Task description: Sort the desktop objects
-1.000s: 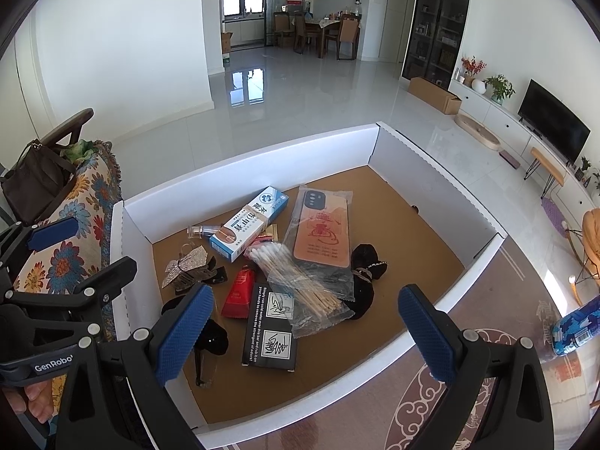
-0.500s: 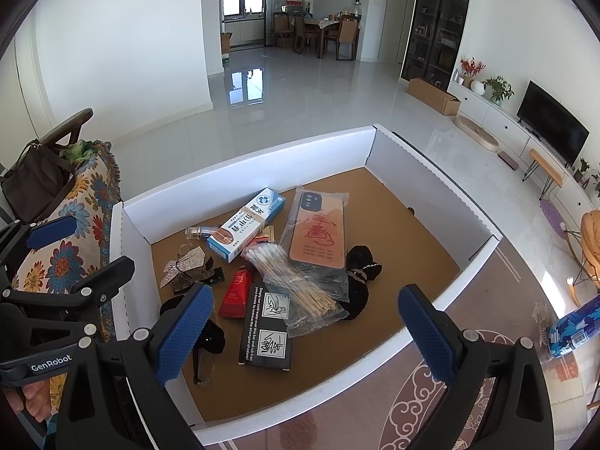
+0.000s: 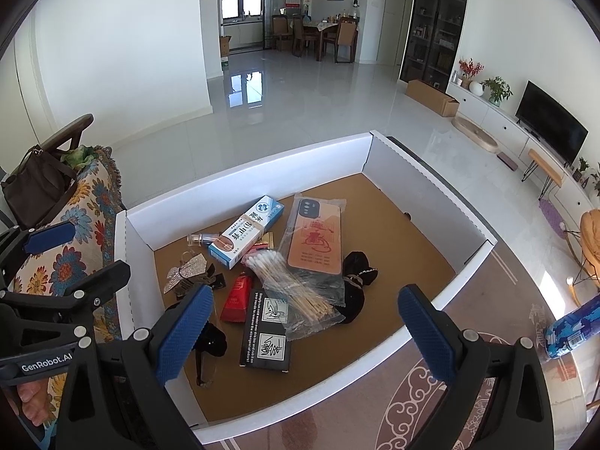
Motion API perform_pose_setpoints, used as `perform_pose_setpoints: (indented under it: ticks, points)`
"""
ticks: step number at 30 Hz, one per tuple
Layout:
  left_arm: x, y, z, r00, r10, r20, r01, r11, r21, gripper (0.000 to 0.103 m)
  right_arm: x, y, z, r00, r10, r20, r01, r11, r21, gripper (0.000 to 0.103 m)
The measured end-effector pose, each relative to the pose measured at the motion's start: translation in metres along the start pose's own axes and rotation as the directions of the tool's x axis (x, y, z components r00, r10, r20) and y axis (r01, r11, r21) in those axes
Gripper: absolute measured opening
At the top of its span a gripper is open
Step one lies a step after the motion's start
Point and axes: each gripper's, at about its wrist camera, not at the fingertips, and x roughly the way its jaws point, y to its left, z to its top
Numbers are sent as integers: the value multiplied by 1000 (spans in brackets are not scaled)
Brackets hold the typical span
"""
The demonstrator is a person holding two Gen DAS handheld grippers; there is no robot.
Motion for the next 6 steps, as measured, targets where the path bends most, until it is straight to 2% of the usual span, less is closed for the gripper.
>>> perform_pose_setpoints:
  ticks: [1,6]
  points:
    - [0,2,1,1000,-8,0,8,1000,-19,103,0,-1,0,1000,-1,1,1,1000,4,99]
    - [0,7,-1,999,-41,16,42,997,-66,103,4,-3,-2,1000,-1,-1,1,1000,20,99]
